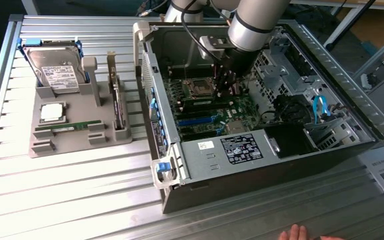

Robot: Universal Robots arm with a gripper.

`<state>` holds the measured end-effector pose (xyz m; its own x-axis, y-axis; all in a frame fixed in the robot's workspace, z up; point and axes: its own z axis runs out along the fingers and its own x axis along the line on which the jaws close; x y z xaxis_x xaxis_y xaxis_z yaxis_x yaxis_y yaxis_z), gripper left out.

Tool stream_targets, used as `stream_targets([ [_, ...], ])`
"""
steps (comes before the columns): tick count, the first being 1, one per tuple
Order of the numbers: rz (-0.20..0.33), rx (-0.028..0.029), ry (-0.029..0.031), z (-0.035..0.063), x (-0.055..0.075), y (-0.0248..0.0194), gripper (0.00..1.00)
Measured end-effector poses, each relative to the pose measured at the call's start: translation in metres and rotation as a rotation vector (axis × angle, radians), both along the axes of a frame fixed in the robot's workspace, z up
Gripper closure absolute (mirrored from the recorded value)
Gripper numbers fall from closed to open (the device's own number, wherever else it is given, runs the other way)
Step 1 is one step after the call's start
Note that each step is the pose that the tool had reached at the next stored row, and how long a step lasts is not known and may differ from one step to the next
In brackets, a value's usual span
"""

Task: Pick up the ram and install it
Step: 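Insert the ram into the slot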

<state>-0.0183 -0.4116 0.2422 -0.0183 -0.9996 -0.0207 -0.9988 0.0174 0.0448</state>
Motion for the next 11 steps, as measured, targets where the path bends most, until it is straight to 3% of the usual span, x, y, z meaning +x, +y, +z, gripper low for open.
stream_targets([
  [11,0.0,0.0001,0.0,0.0,0.0002,-0.0013,0.88],
])
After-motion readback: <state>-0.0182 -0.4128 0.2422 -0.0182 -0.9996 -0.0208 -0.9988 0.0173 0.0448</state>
